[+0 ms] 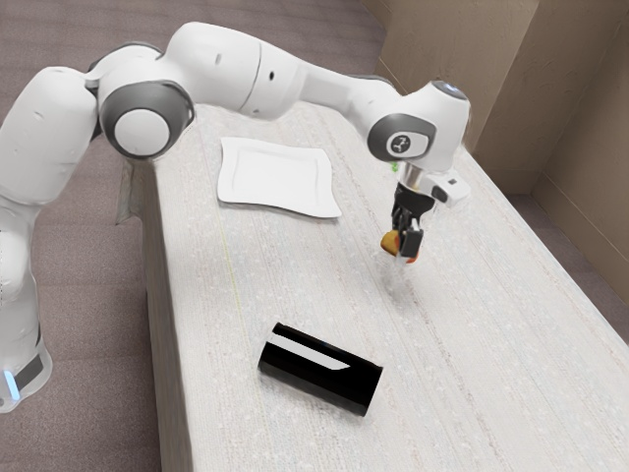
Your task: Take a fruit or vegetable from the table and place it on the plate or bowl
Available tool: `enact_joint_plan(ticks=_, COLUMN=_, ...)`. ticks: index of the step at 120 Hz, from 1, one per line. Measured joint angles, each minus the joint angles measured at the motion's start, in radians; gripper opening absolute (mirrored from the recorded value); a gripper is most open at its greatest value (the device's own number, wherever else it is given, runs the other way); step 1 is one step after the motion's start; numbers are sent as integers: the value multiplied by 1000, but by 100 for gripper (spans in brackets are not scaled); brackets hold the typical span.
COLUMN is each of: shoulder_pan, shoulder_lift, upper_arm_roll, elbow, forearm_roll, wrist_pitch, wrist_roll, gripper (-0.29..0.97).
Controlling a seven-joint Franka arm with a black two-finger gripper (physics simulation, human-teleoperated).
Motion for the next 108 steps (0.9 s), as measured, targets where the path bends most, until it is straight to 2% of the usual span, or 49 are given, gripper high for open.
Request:
enact_joint_plan(ticks=12, shoulder_pan=132, shoulder_lift=-76, upper_arm_roll=0, elbow=-8, forearm_roll=14, wrist_pitch=-39, wrist_roll=-7, gripper=43)
enact_joint_plan(ticks=21, shoulder_pan=208, shoulder_lift=-153, upper_arm_roll=0, elbow=-66, forearm_roll=35, wrist_pitch=-80, wrist_roll=-11, gripper=43)
enact_joint_plan(ticks=34, shoulder_pan=256, shoulder_lift=-207, upper_arm_roll=0, elbow=-115, forearm_roll=72, wrist_pitch=-199, wrist_roll=-16, gripper=43)
enact_joint_plan(ticks=42, shoulder_pan=294, shoulder_lift=-263, upper_arm_roll=3, elbow=-205, forearm_roll=85, wrist_pitch=-274, wrist_roll=-18, gripper=42)
enact_joint_plan(ticks=58, shoulder_pan=369, shoulder_lift=-345, upper_arm_roll=71, elbow=-364, forearm_roll=99, wrist_pitch=-352, wrist_roll=-22, gripper=42)
enact_joint_plan(ticks=73, shoulder_pan=397, shoulder_lift=-356, upper_arm_roll=88, elbow=-429, forearm_roll=123, wrist_pitch=-289, wrist_roll=-23, gripper=42)
enact_joint_plan(ticks=108, shoulder_pan=343, shoulder_lift=-339, upper_arm_roll=96, elbow=-454, forearm_roll=157, wrist_pitch=-75, wrist_roll=-28, gripper=42)
